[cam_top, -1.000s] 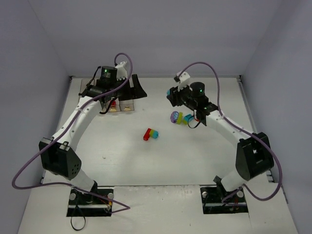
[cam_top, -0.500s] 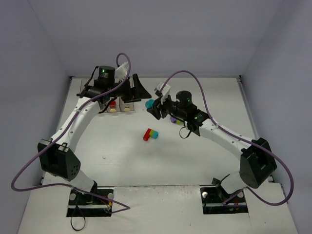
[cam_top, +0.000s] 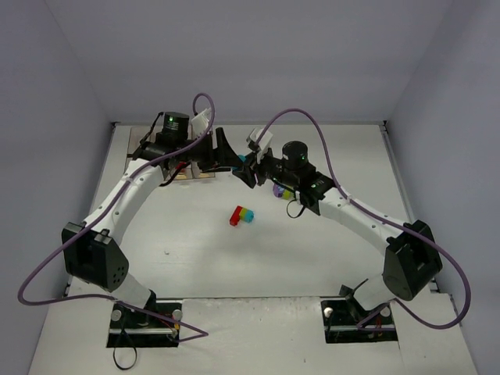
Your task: Sort the legos into containers by color
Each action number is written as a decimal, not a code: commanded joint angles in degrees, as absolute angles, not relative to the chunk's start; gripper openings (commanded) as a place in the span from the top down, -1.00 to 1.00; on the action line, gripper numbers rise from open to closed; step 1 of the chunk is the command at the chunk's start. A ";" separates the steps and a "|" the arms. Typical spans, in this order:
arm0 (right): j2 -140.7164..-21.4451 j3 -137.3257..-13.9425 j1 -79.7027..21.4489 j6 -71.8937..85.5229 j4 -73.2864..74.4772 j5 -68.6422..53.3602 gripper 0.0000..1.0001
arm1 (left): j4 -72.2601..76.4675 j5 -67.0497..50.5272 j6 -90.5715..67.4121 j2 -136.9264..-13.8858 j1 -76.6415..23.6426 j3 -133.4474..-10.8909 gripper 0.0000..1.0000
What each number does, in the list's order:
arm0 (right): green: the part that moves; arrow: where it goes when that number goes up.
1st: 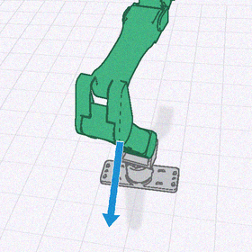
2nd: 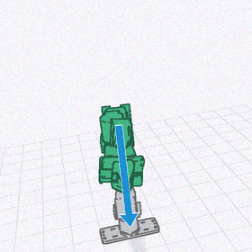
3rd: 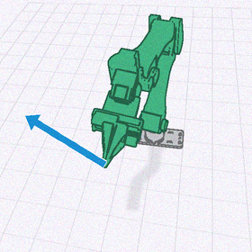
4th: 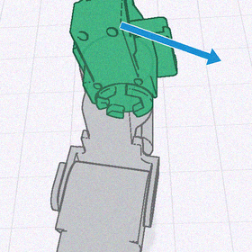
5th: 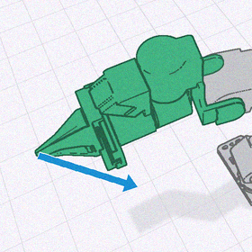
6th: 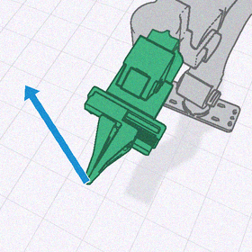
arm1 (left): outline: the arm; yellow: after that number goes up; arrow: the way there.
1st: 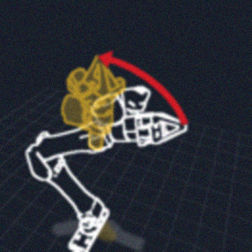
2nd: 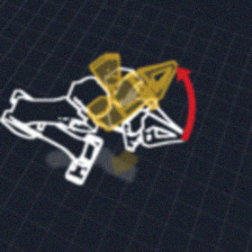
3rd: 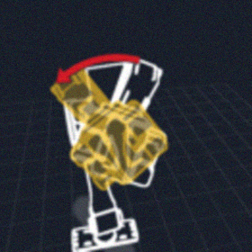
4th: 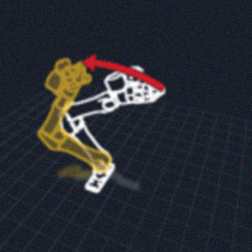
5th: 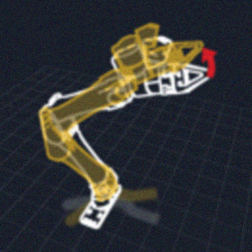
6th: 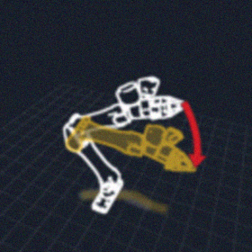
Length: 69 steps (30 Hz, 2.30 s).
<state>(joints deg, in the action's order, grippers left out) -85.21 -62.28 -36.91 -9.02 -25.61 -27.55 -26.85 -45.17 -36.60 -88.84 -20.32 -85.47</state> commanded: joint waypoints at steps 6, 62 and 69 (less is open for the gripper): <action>-86.31 -64.86 -37.62 -8.44 -32.08 -30.06 0.79 | -21.97 -44.91 -36.30 -89.47 -21.27 -87.45 0.34; -98.25 -61.78 -37.00 -8.17 -10.72 -21.98 -0.71 | -30.94 0.00 -19.86 -103.11 -14.15 -99.78 -0.35; -103.53 -65.56 -38.50 -11.60 -8.79 -21.27 -0.72 | -30.58 -2.90 -18.99 -88.53 -15.02 -81.07 -0.35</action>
<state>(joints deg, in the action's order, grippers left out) -103.24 -62.17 -37.93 -9.02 -8.47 -21.04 -31.11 -1.50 -19.09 -94.70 -14.22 -84.86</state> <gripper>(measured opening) 0.862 0.674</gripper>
